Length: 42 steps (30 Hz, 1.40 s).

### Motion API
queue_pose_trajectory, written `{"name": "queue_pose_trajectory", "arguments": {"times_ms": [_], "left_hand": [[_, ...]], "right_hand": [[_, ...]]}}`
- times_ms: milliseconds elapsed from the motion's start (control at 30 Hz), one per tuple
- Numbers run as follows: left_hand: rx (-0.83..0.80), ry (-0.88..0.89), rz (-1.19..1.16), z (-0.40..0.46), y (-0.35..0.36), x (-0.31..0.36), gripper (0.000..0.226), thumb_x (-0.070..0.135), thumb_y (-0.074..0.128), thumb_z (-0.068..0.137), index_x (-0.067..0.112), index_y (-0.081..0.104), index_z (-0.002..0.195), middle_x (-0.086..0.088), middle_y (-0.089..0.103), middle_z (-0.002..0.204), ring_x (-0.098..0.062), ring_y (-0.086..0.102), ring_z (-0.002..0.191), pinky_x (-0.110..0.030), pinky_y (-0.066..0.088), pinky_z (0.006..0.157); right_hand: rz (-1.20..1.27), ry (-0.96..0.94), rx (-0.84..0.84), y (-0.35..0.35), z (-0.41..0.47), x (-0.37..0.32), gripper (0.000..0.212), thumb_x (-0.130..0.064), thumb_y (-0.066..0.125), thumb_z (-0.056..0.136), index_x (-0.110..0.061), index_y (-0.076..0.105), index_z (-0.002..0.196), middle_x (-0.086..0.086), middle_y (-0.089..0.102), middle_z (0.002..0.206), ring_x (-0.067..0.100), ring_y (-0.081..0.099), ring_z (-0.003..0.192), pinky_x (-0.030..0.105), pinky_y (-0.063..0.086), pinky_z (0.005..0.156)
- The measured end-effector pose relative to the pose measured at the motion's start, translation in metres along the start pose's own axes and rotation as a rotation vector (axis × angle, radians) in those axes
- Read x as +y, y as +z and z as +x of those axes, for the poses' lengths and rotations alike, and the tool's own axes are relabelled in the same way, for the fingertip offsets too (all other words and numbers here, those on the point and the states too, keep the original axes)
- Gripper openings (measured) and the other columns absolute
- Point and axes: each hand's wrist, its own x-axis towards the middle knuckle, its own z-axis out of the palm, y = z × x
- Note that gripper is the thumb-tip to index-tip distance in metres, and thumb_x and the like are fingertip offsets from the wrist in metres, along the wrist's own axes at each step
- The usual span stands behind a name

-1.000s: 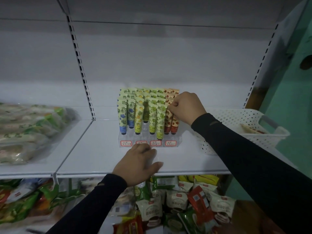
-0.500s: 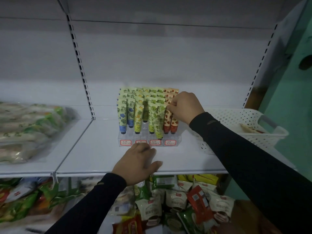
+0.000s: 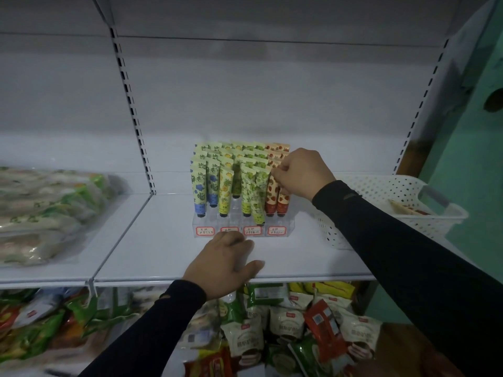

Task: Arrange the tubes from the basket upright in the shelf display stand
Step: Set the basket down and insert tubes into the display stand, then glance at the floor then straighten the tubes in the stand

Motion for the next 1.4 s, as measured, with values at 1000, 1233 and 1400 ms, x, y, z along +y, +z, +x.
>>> {"name": "queue_pose_trajectory", "arguments": {"times_ms": [1000, 1233, 1400], "left_hand": [[0.33, -0.043, 0.004, -0.09, -0.034, 0.024, 0.05, 0.048, 0.048, 0.091, 0.009, 0.07, 0.114, -0.006, 0.069, 0.112, -0.016, 0.055, 0.106, -0.014, 0.034, 0.089], [-0.088, -0.113, 0.007, -0.15, 0.068, 0.009, 0.054, 0.051, 0.043, 0.09, 0.011, 0.071, 0.113, -0.008, 0.072, 0.106, -0.027, 0.067, 0.094, -0.031, 0.053, 0.076], [-0.458, -0.249, -0.065, -0.178, 0.165, -0.014, 0.057, 0.056, 0.041, 0.091, 0.022, 0.056, 0.135, -0.006, 0.061, 0.126, -0.025, 0.056, 0.115, -0.035, 0.047, 0.094]], "right_hand": [[0.162, -0.423, 0.145, 0.059, -0.164, 0.035, 0.037, -0.037, 0.063, 0.092, -0.009, 0.07, 0.116, 0.008, 0.064, 0.122, 0.015, 0.058, 0.112, 0.023, 0.045, 0.098], [0.131, -0.609, 0.081, 0.117, -0.225, 0.036, 0.026, -0.027, 0.061, 0.095, -0.005, 0.074, 0.1, 0.017, 0.063, 0.123, 0.032, 0.051, 0.127, 0.042, 0.039, 0.111], [0.299, -0.439, -0.169, 0.172, -0.274, 0.03, 0.034, -0.036, 0.052, 0.096, -0.011, 0.073, 0.106, 0.006, 0.064, 0.121, 0.02, 0.061, 0.109, 0.03, 0.05, 0.091]]}}
